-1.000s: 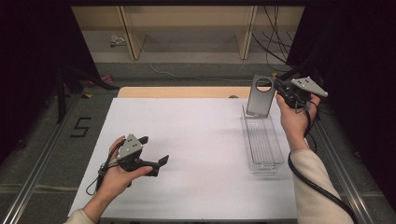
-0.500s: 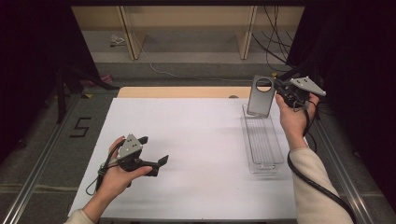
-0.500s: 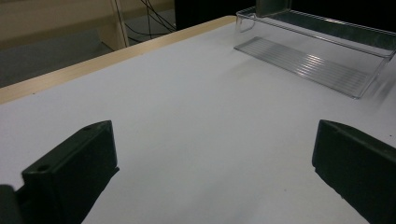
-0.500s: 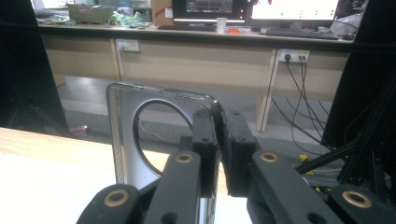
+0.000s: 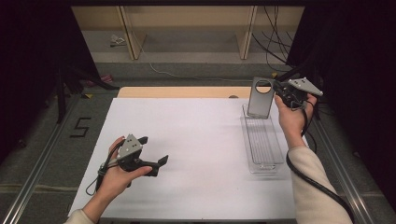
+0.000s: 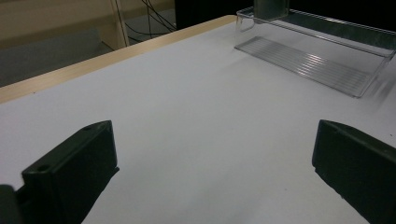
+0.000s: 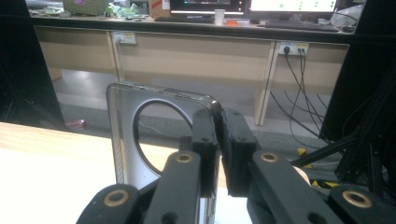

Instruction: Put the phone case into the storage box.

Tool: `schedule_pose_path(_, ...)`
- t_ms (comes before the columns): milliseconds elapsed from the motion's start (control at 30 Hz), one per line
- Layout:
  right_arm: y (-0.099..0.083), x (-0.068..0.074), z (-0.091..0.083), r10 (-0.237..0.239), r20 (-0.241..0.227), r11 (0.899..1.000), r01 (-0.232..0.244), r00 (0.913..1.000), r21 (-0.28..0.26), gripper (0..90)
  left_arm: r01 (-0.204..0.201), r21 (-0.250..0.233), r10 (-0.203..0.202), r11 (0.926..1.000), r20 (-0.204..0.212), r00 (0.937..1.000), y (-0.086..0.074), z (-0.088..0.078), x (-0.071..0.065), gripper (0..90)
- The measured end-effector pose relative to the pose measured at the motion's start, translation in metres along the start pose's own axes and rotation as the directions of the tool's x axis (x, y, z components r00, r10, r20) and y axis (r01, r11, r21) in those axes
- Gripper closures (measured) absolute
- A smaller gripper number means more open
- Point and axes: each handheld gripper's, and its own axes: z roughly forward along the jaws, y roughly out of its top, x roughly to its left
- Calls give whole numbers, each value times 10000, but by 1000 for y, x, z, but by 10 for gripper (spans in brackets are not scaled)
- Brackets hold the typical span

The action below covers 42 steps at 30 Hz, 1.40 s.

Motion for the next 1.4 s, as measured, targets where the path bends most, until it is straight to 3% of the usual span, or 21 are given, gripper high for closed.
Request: schedule_pose_path(1400, -8, -2, 10, 31, 49, 9997, -32, 10000, 231, 853, -5, 23, 5, 10000, -15, 10000, 0, 0, 0, 0)
